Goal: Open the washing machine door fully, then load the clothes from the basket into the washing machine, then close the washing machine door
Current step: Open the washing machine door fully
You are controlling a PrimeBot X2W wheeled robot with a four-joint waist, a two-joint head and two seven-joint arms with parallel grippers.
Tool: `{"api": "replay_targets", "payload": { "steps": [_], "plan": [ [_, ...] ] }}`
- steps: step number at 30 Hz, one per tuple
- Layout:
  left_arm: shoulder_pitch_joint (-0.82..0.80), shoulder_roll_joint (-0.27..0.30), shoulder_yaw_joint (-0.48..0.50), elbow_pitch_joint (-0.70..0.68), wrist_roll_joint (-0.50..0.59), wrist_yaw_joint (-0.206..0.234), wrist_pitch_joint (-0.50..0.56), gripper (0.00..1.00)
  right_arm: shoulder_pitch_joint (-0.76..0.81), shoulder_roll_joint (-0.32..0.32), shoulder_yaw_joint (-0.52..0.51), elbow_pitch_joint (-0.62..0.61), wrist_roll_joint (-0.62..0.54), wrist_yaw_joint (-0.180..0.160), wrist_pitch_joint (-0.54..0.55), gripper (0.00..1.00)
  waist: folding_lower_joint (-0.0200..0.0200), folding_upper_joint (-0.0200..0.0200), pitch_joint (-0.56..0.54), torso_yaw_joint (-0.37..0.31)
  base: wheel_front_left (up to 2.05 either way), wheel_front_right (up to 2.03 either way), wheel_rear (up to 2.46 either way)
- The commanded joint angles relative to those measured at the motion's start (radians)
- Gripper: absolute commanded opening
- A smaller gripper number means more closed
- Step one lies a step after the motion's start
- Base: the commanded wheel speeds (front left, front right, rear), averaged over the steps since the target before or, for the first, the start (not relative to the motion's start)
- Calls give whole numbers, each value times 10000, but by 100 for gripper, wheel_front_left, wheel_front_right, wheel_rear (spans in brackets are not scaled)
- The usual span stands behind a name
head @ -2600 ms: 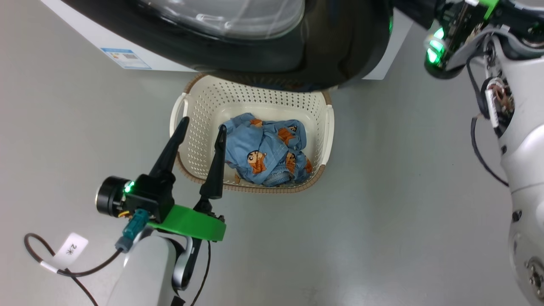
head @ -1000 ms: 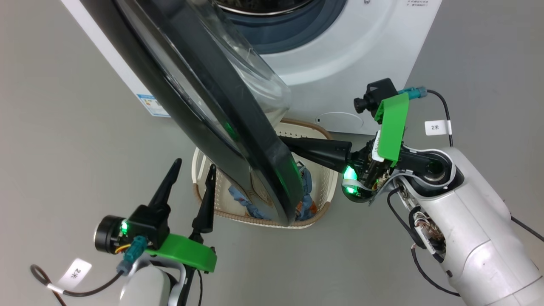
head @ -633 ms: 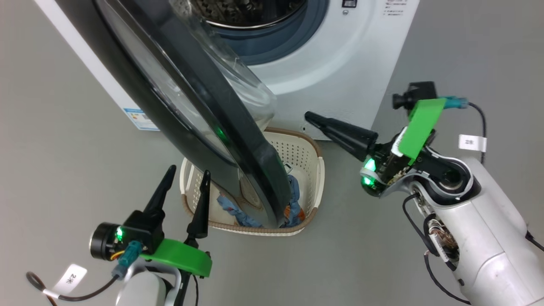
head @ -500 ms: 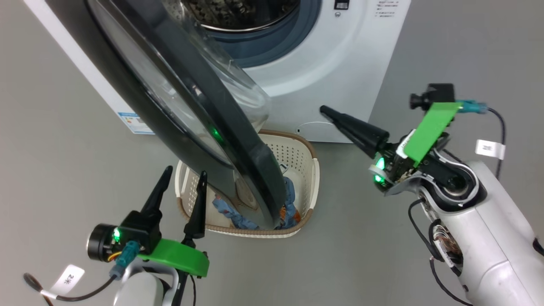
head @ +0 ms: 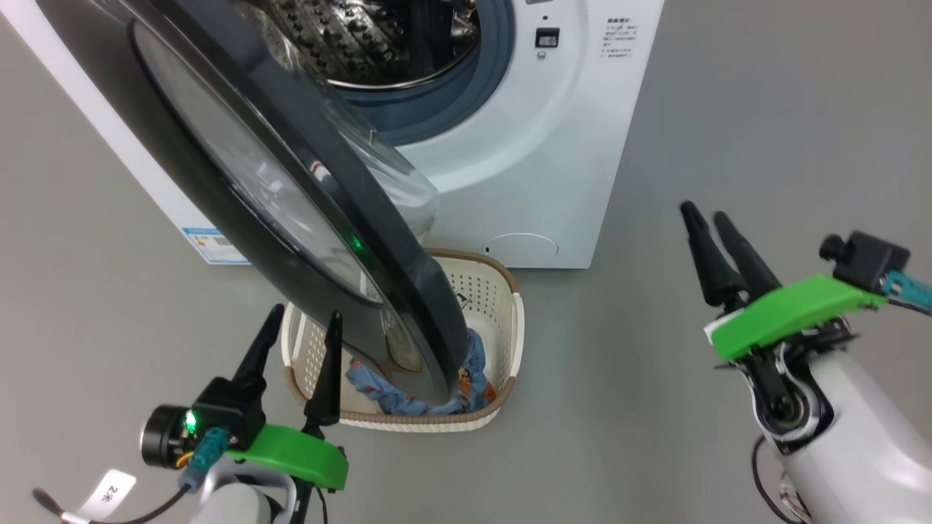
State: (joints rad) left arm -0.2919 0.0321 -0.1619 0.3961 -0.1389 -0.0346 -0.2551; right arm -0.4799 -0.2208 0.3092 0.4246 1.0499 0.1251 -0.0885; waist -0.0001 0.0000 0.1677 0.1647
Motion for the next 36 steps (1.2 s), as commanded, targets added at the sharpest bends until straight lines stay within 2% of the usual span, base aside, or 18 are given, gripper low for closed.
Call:
{"api": "replay_targets", "payload": {
  "steps": [1,5,8,12,18,27,36],
  "plan": [
    [53,181,336,-138,92,-33,-67,100,216,-127,113,25,-777,56,-778,100,1,0,-174,-101,0,0,0],
    [200,181,411,-111,143,-53,-67,100,720,-206,-419,481,-2508,56,-1592,100,1,0,-382,-188,0,0,0],
    [286,181,446,-93,180,-94,-67,100,1300,-135,-1417,398,-4021,56,-1716,100,1,0,-476,-202,0,0,0],
    [349,181,453,-98,185,-135,-67,100,2368,308,-2911,-566,-6091,56,-1728,100,1,0,-530,-231,0,0,0],
    [406,181,393,-100,145,-161,-67,100,3821,1046,-3989,-1848,-8268,56,-1730,100,1,0,-615,-314,0,0,0],
    [538,181,384,-100,141,-168,-67,100,5108,1578,-4395,-3271,-9432,56,-1427,100,1,0,-780,-395,0,0,0],
    [530,181,477,-186,119,-188,-67,100,5643,1699,-4492,-3994,-9364,56,-926,100,1,0,-778,-382,0,0,0]
  ]
}}
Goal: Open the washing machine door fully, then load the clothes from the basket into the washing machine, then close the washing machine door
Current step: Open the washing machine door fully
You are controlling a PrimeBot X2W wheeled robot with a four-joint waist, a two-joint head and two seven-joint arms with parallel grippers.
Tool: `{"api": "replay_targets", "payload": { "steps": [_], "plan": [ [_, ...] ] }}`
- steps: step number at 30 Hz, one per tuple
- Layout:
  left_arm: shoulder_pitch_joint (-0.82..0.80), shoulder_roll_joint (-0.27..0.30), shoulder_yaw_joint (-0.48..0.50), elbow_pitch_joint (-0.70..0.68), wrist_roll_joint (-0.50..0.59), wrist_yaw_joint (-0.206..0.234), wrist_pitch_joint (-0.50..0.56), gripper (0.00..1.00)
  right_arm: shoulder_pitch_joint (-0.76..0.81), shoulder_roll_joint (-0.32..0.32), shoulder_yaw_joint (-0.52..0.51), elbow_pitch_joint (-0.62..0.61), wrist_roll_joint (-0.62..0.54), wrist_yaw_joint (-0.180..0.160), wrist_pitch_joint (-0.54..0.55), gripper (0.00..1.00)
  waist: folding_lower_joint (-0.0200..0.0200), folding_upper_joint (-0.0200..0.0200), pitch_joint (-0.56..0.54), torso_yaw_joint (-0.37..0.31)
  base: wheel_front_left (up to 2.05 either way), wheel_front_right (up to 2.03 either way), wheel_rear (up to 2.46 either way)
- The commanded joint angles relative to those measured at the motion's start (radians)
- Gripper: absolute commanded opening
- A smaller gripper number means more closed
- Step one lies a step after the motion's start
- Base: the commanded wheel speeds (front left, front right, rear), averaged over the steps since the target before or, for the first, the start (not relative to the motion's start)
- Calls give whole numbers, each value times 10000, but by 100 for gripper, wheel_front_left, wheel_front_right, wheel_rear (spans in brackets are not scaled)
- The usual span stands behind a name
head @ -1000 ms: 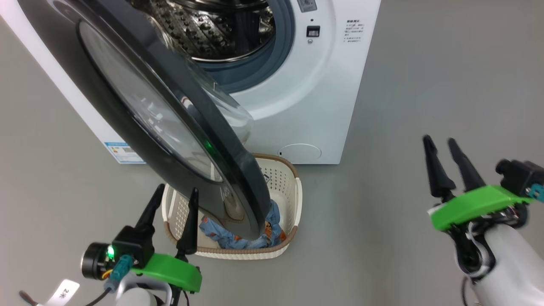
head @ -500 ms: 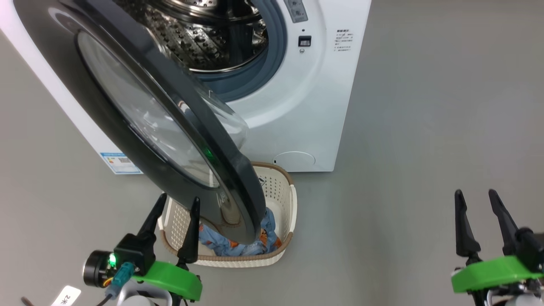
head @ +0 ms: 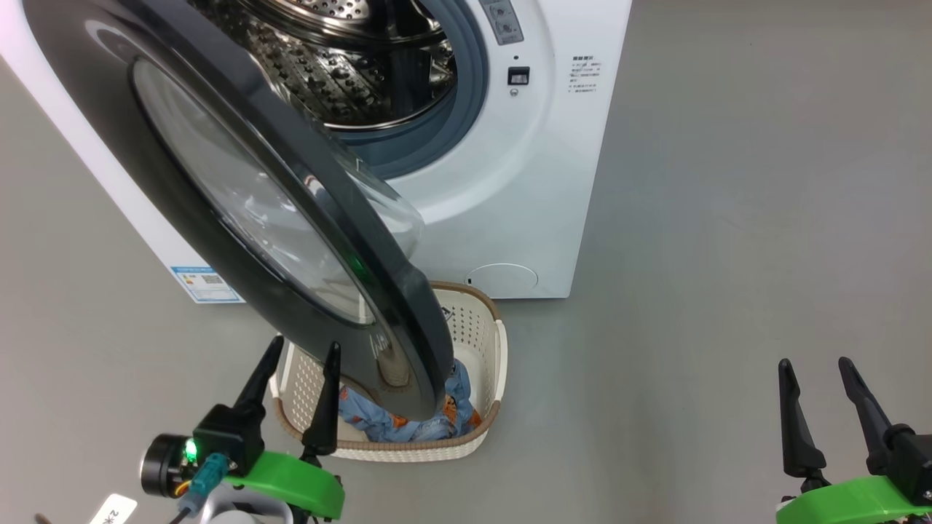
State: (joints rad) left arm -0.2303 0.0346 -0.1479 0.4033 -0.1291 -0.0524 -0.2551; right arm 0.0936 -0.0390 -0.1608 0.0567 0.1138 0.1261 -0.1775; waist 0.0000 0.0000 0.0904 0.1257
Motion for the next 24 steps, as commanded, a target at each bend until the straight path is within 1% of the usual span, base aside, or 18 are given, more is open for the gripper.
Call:
{"api": "replay_targets", "payload": {
  "steps": [1,13,14,15,16,20,24],
  "plan": [
    [-83,156,343,-260,28,-18,-67,100,-67,-117,194,-337,28,46,-22,100,0,0,-7,17,0,0,0],
    [-59,156,402,-261,38,-32,-67,100,3,-114,209,-377,261,46,117,100,0,0,-32,30,0,0,0],
    [-64,156,406,-257,44,-27,-67,50,1,-113,213,-371,274,46,119,100,0,0,-30,29,0,0,0],
    [-72,156,419,-250,43,-21,-67,27,1,-113,217,-372,273,46,118,100,0,0,-20,26,0,0,0],
    [-87,156,440,-249,41,-12,-67,0,4,-113,226,-369,279,46,126,100,0,0,-7,21,0,0,0],
    [-154,156,558,-217,13,13,-67,0,14,-113,237,-348,318,46,129,100,0,0,9,17,0,0,0],
    [-306,173,762,-577,97,212,-67,0,27,-113,222,-328,365,46,122,100,0,0,8,50,0,0,0]
  ]
}}
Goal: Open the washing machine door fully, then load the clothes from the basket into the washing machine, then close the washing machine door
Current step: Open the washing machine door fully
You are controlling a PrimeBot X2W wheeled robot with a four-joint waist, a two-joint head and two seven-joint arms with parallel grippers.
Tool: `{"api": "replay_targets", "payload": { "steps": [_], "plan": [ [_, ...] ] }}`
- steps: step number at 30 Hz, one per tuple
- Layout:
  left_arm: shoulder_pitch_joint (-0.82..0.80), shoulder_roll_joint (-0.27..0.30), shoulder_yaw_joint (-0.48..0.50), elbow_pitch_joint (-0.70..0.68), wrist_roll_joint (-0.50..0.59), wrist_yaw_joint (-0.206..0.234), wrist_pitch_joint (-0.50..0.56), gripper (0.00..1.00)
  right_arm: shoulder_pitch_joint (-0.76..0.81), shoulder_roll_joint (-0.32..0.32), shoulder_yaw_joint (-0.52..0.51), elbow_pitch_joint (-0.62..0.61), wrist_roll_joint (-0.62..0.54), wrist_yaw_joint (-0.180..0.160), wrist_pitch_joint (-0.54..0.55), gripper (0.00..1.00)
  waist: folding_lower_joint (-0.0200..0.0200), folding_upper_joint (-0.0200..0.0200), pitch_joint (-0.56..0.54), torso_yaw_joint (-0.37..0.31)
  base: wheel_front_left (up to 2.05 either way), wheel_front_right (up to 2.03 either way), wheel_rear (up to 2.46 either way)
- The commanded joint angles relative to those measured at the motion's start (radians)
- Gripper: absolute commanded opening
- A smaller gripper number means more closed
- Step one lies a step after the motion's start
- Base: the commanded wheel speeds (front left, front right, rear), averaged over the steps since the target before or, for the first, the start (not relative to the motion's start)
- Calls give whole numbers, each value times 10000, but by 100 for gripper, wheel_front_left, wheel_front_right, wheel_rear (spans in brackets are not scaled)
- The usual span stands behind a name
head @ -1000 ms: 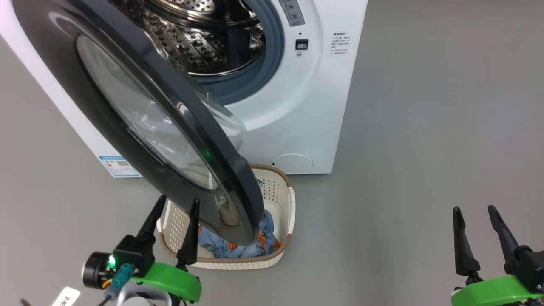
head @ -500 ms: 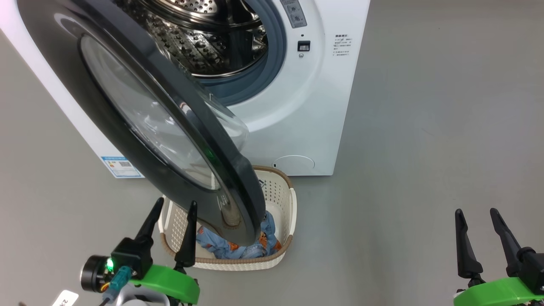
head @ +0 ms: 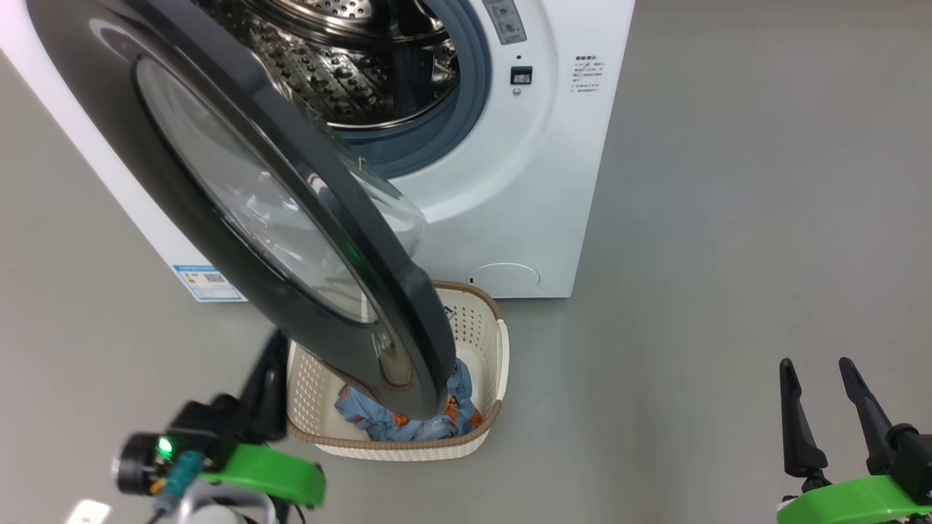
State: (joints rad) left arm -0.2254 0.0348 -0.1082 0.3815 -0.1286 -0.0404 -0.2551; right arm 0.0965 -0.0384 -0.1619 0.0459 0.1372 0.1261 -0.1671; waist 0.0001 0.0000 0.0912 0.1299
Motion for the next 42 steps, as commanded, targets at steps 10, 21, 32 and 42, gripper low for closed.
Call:
{"api": "replay_targets", "payload": {
  "steps": [10,21,32,42],
  "plan": [
    [-563,160,464,-3407,36,695,-67,0,-38,-118,249,-146,24,46,30,100,0,0,-43,14,0,0,0],
    [-247,156,-2063,-6249,-736,998,330,0,-33,-118,254,50,-43,46,81,100,0,0,-111,-128,0,0,0],
    [-749,155,-3726,-4960,-2336,1310,1378,0,-180,-118,511,243,86,46,139,100,0,0,21,-438,0,0,0],
    [-1489,155,-4140,-2906,-3331,1543,874,0,-312,-118,659,527,239,46,192,100,0,0,56,-911,0,0,0]
  ]
}}
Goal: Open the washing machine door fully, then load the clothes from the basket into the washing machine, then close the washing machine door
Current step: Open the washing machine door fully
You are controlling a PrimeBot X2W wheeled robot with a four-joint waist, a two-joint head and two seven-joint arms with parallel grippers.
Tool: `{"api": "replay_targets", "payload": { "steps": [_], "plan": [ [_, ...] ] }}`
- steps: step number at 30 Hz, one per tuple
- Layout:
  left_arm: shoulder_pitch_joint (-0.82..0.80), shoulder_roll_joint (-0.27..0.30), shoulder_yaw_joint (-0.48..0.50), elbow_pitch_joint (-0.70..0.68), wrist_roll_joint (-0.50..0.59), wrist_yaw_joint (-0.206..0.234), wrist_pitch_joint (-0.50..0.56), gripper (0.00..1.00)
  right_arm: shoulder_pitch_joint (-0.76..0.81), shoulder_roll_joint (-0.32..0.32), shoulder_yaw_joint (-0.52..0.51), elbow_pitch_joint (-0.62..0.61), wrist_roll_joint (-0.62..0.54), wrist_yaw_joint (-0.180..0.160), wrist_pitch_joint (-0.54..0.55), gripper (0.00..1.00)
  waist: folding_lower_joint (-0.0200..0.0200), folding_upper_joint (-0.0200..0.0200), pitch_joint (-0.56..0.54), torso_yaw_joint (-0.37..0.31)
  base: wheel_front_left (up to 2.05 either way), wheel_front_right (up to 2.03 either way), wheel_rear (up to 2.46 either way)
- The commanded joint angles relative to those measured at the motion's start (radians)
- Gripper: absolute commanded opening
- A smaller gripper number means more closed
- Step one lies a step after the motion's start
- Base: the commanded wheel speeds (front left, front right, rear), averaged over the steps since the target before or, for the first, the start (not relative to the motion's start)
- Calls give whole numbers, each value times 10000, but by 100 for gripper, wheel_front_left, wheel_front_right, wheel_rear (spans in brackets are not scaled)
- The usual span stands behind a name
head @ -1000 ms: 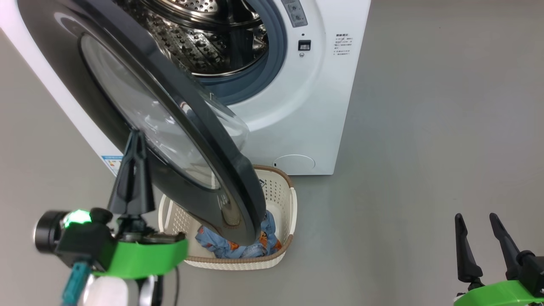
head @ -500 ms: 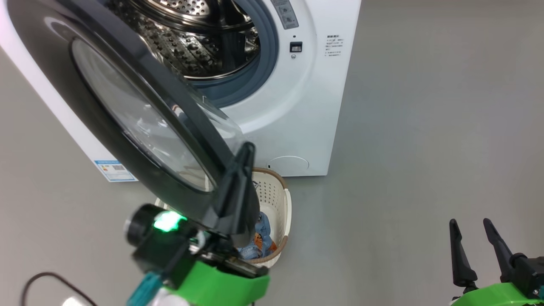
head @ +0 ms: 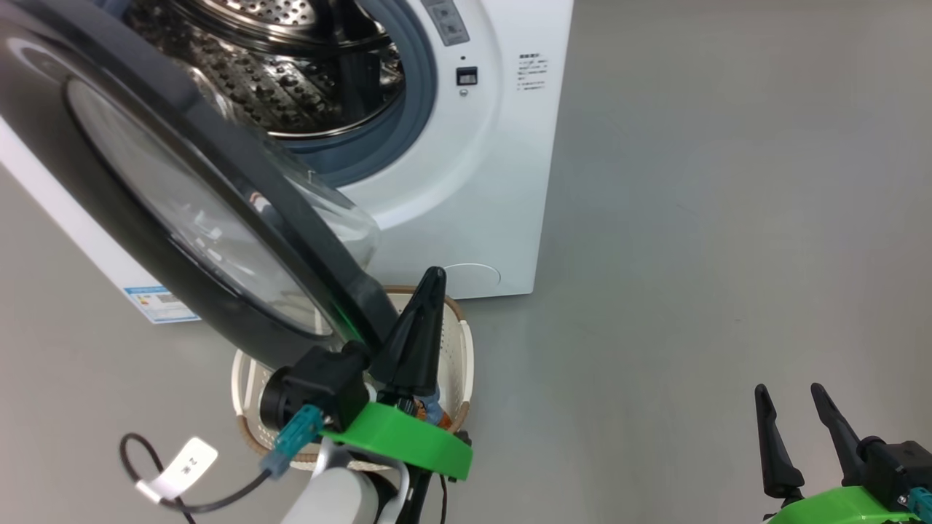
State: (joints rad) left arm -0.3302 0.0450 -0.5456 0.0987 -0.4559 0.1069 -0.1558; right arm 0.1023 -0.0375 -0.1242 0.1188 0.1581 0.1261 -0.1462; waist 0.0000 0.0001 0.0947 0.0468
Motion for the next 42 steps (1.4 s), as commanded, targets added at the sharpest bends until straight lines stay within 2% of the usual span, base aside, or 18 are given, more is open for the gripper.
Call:
{"api": "replay_targets", "payload": {
  "steps": [1,6,16,30,42],
  "plan": [
    [-504,53,200,103,-112,102,-158,0,-372,-128,277,-188,35,46,-13,100,0,-1,22,-113,0,0,0],
    [-758,53,112,834,-292,236,-371,0,-364,-128,226,-163,52,46,-21,100,0,-1,54,-172,0,0,0],
    [-861,80,174,1436,-444,268,-595,0,-336,-127,211,-232,136,46,35,100,0,-1,54,59,0,0,0],
    [-424,287,153,1542,-525,319,-707,0,-166,-127,122,-150,161,46,188,100,0,-1,-188,754,0,0,0],
    [-279,531,314,1668,-557,545,-745,0,-220,-127,96,-137,222,46,248,100,0,-1,-167,783,0,0,0]
  ]
}}
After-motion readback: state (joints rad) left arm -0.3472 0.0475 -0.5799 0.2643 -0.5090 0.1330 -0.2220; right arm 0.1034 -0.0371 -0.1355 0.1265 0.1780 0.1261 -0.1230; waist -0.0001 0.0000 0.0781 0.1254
